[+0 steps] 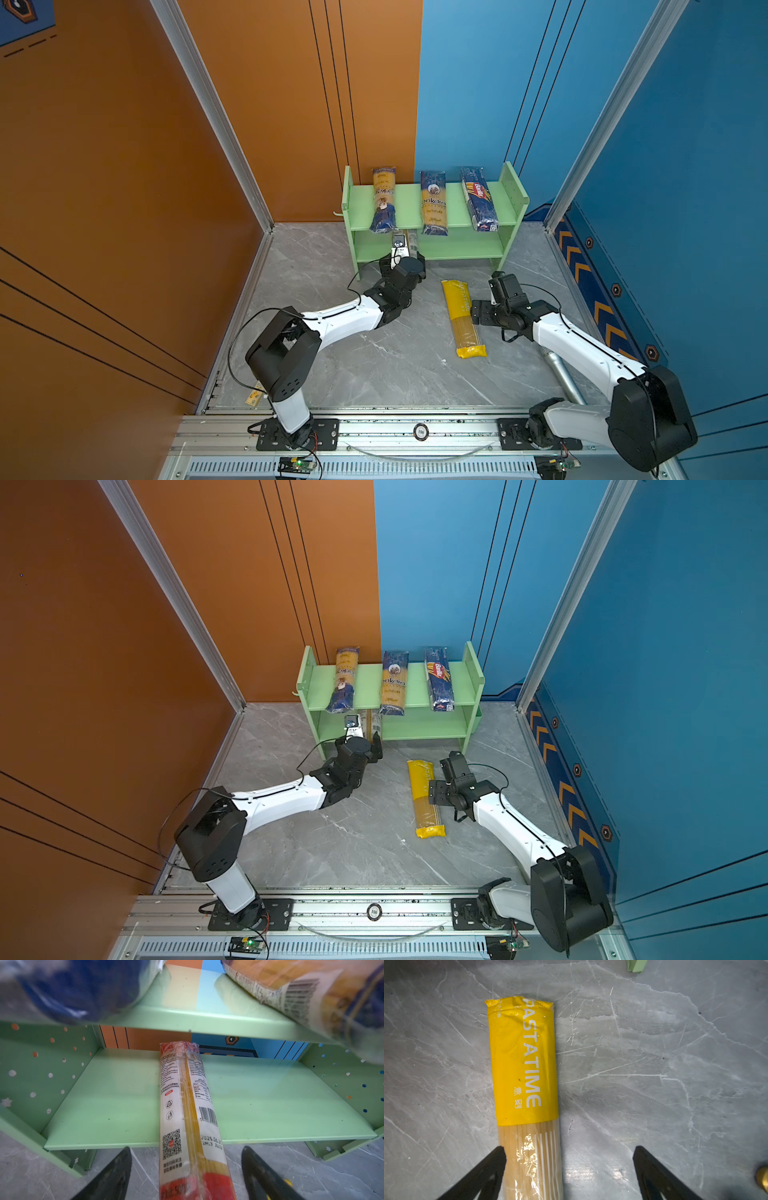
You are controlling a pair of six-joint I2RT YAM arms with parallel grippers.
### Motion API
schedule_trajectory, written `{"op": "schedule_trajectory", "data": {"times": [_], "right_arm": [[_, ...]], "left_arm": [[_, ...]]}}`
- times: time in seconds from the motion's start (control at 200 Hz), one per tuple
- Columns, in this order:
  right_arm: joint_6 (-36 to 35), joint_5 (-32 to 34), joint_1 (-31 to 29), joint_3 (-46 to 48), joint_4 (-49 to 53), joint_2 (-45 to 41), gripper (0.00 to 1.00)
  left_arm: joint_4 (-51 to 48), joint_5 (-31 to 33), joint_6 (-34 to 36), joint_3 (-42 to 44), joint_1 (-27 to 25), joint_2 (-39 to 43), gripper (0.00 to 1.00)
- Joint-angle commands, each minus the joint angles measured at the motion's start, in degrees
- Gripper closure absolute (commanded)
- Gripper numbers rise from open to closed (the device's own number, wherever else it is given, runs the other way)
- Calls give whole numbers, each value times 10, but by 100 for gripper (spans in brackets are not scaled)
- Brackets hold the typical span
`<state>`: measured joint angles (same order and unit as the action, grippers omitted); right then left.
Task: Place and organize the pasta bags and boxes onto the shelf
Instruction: 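Lower the red-topped bag onto the lower shelf and open the left gripper, then withdraw the left gripper from the shelf while the right gripper descends onto the Pastatime bag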
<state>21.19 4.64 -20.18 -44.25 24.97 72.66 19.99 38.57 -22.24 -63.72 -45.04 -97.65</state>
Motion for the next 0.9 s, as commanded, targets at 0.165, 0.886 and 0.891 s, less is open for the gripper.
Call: {"op": "schedule_trajectory", "data": {"times": [0.165,0.886,0.891], "right_arm": [[2,-39,0,30,-23,-13,6],[45,1,-85,117,-109,-31,5],[45,3,-86,117,-109,-30,5]], "left_arm": [[7,-16,5,81,-24,77,15],[-25,-29,-36,297,-68,294,1],[-25,-30,-37,298,-68,295,1]]}}
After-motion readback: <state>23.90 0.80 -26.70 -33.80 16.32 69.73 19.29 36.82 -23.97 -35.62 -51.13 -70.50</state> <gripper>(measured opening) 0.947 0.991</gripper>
